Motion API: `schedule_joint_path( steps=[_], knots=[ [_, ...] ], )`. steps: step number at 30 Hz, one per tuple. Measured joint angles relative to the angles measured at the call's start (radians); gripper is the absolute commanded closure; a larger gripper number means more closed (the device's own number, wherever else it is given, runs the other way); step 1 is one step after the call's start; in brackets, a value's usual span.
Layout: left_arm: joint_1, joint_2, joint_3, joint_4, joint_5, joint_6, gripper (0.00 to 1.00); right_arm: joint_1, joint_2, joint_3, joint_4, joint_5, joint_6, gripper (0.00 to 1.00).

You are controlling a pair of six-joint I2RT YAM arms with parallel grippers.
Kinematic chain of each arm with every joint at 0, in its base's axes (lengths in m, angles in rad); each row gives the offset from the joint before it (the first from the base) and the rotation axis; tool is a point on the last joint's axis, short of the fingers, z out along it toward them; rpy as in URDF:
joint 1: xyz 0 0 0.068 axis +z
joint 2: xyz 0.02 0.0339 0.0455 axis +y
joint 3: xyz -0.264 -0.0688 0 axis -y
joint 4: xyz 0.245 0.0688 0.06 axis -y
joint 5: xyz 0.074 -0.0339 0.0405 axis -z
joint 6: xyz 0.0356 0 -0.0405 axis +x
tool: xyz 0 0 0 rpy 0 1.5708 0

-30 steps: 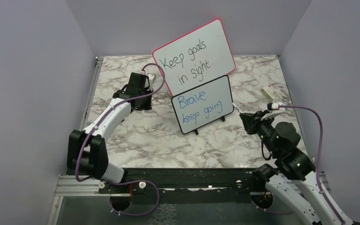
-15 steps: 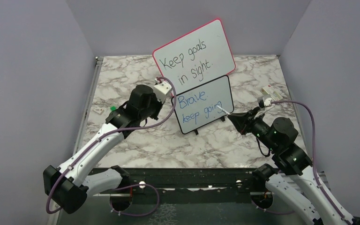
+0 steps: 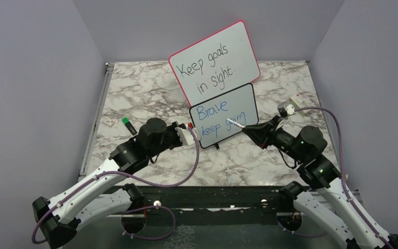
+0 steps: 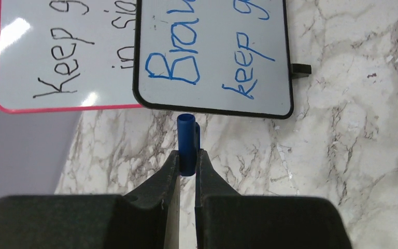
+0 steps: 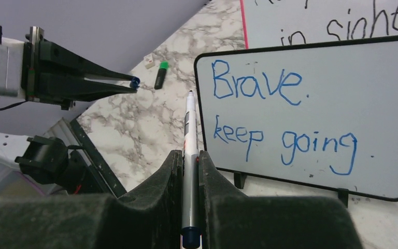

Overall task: Write a sentence on the whiteboard
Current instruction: Close the whiteboard marker at the center of the board.

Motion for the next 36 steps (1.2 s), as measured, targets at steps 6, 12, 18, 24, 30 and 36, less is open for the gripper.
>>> schedule_joint_path(
  steps=[6,12,18,24,30,36],
  knots=[
    [-0.025,-0.013,-0.043,0.039,0.066,0.184,1.0,0.0,0.064,0.004,0.033,-0.119,0.009,0.99],
    [-0.035,-0.018,-0.051,0.077,0.116,0.331,1.0,0.0,0.14,0.027,0.045,-0.229,0.008,0.99],
    [-0.038,-0.025,-0.061,0.084,0.167,0.405,1.0,0.0,0.198,0.037,0.099,-0.328,0.015,0.99],
    [-0.047,-0.01,-0.061,0.09,0.2,0.429,1.0,0.0,0.248,0.038,0.143,-0.387,0.024,0.99],
    [-0.053,0.018,-0.056,0.09,0.212,0.434,1.0,0.0,0.28,0.042,0.159,-0.42,0.031,0.99],
    [-0.058,0.035,-0.052,0.089,0.215,0.434,1.0,0.0,0.304,0.068,0.154,-0.425,0.026,0.99]
  ],
)
